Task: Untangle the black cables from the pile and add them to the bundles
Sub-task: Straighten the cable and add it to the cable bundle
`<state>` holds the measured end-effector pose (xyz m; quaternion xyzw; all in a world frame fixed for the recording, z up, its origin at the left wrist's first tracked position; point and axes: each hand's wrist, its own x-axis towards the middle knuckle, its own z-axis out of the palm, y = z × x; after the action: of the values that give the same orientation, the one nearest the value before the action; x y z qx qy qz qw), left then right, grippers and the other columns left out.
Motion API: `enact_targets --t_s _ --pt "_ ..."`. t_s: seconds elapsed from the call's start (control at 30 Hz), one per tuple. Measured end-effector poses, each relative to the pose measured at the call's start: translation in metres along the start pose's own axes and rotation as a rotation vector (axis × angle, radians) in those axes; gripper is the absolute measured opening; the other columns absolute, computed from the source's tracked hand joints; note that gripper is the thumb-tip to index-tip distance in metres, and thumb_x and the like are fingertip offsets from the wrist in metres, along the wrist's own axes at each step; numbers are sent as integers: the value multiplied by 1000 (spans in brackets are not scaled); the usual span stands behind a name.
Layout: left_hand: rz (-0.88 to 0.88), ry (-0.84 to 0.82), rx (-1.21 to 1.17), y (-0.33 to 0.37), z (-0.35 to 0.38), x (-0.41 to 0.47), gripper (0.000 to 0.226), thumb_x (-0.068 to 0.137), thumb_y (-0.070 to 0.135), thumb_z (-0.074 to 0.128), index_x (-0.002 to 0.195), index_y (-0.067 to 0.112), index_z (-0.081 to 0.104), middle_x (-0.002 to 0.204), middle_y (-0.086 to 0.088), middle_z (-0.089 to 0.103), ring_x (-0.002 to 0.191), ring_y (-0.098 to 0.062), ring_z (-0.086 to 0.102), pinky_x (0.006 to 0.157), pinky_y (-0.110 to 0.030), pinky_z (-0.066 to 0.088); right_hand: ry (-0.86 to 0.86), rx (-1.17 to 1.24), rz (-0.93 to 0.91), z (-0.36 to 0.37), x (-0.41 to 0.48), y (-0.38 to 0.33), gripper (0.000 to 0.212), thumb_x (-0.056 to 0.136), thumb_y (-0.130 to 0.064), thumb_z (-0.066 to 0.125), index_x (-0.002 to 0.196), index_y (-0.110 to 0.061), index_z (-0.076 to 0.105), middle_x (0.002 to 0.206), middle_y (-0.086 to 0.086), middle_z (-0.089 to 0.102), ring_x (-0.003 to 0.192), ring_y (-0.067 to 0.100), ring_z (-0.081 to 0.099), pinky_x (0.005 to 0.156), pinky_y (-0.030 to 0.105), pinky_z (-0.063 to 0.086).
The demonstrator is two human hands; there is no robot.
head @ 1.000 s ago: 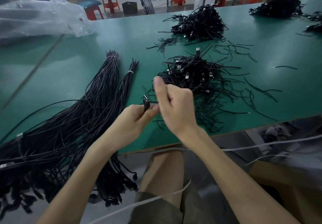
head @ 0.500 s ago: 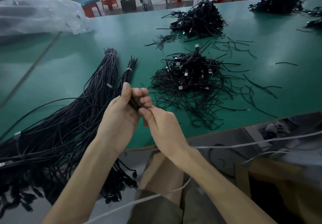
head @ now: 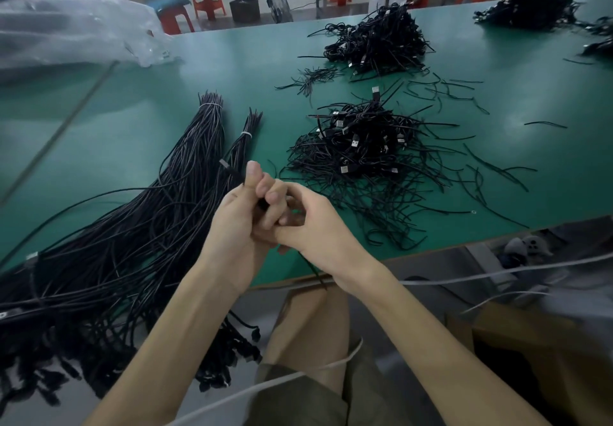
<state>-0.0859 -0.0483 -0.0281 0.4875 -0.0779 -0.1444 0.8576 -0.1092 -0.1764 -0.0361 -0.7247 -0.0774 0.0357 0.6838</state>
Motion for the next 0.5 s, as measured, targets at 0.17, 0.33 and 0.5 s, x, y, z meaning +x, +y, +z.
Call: enact_targets --t_s 0.17,0.33,0.5 --pt "-31 -141 153 7 8 -5 41 102 45 45 70 23 56 74 -5 65 67 -18 61 52 -25 41 135 117 -38 -2 -1 5 25 83 7 74 102 -9 72 72 -1 57 68 17 52 60 32 47" --pt "-44 -327 338 22 -2 -7 29 106 22 45 89 12 66 102 -19 72 89 -27 64 66 -25 44 180 175 -92 3 -6 9 24 82 17 66 100 2 71 77 14 68 68 12 66 58 18 50" --pt "-93 -507 440 36 -19 -11 22 105 15 46 99 10 67 123 -22 70 109 -27 65 73 -29 43 114 153 -141 3 -13 13 32 81 14 67 108 -3 72 85 13 75 75 25 75 67 32 61"
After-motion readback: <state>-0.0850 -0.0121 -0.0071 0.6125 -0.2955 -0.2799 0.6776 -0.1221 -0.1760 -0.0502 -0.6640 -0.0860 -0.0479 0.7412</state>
